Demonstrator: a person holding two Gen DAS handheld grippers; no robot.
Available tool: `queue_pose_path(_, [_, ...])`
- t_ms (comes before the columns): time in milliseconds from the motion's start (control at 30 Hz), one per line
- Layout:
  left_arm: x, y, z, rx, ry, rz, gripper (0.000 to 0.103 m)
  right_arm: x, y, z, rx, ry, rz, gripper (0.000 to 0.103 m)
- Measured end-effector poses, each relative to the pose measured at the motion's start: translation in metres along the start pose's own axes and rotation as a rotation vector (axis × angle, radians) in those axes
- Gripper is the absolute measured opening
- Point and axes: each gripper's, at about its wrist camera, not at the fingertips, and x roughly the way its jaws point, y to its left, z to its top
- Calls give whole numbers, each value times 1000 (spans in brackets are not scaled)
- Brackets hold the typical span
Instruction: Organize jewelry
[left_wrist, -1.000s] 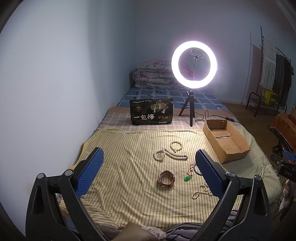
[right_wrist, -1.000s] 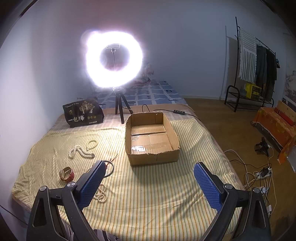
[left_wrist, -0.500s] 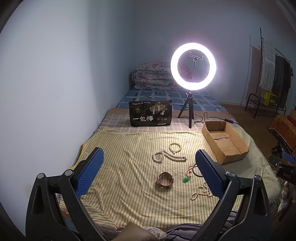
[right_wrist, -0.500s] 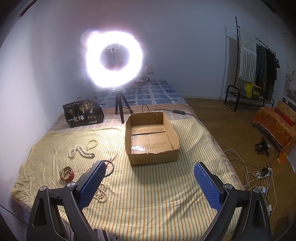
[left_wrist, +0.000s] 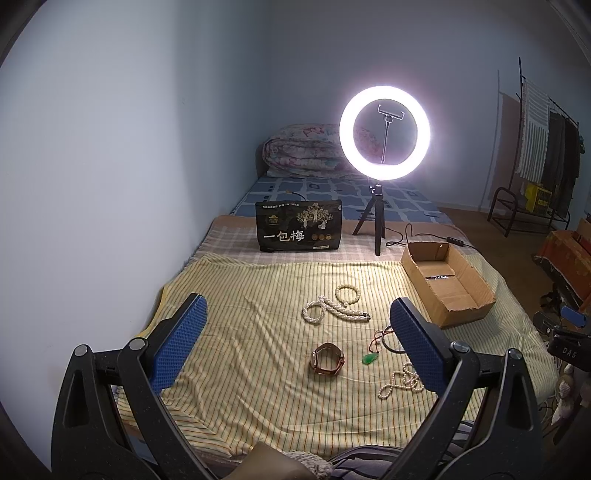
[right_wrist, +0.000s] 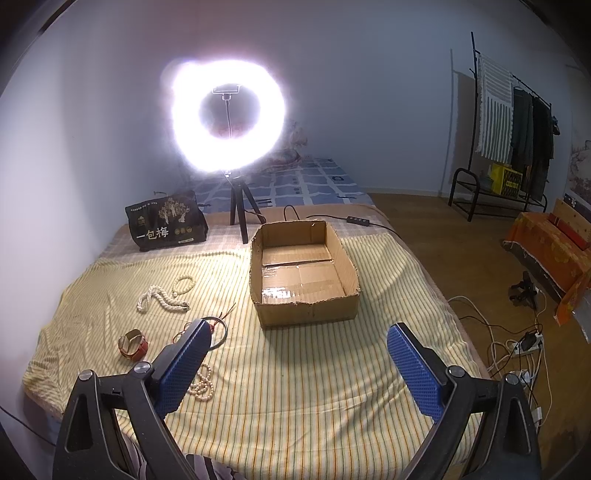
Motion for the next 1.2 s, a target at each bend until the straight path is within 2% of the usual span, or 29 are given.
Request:
queue_pose_path(833, [2, 2, -5, -4, 7, -1, 101, 4, 3, -1, -4, 12, -1, 97])
queue_pose_path(1200, [19, 12, -13, -6, 37, 14, 101, 13, 5, -4, -27, 23, 0, 97])
